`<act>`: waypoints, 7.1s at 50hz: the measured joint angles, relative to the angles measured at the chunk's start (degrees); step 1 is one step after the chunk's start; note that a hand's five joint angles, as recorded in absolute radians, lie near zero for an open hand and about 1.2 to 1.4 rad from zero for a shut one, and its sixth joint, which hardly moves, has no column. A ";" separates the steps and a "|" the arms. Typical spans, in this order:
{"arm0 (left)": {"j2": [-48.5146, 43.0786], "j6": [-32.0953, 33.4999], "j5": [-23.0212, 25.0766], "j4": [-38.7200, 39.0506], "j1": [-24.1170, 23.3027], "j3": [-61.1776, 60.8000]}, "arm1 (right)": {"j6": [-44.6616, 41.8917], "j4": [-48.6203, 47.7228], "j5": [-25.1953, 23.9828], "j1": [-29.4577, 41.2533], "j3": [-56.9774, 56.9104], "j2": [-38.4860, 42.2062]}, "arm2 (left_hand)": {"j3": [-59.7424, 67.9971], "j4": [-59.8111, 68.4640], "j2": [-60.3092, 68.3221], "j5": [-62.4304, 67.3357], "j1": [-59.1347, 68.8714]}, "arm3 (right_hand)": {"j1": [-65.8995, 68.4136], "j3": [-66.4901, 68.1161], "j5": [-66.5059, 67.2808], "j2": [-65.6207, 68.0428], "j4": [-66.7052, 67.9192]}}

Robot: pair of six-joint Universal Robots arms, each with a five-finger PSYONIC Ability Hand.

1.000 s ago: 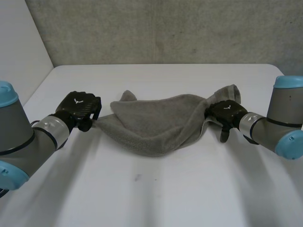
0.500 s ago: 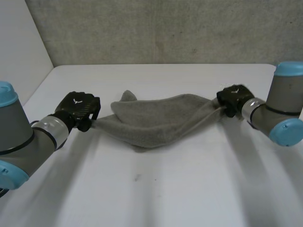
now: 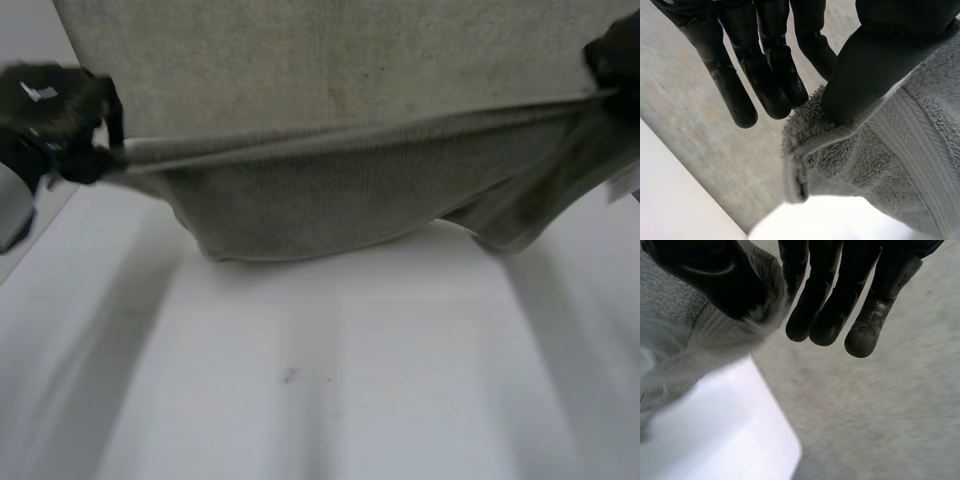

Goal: Fold the towel.

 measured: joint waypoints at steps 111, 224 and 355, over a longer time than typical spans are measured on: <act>-8.96 17.85 -4.20 -3.10 -1.98 -18.12 | -24.80 -2.30 1.55 -1.23 36.52 -3.73 | 0.05 0.03 0.07 0.81 1.43 | 0.20 0.00 1.15 0.00 0.00; -28.07 4.19 -7.63 7.70 -5.67 -3.16 | 0.08 -31.37 -3.48 -2.31 31.30 21.17 | -59.87 -59.97 -59.80 -57.24 -57.96 | -51.57 -51.05 -51.58 -52.18 -52.04; -24.74 3.03 -8.13 12.63 -6.49 -5.95 | 10.97 -31.75 -6.32 27.40 16.87 22.68 | -60.07 -60.18 -60.12 -57.25 -57.97 | -2.20 0.21 -0.42 -0.02 0.08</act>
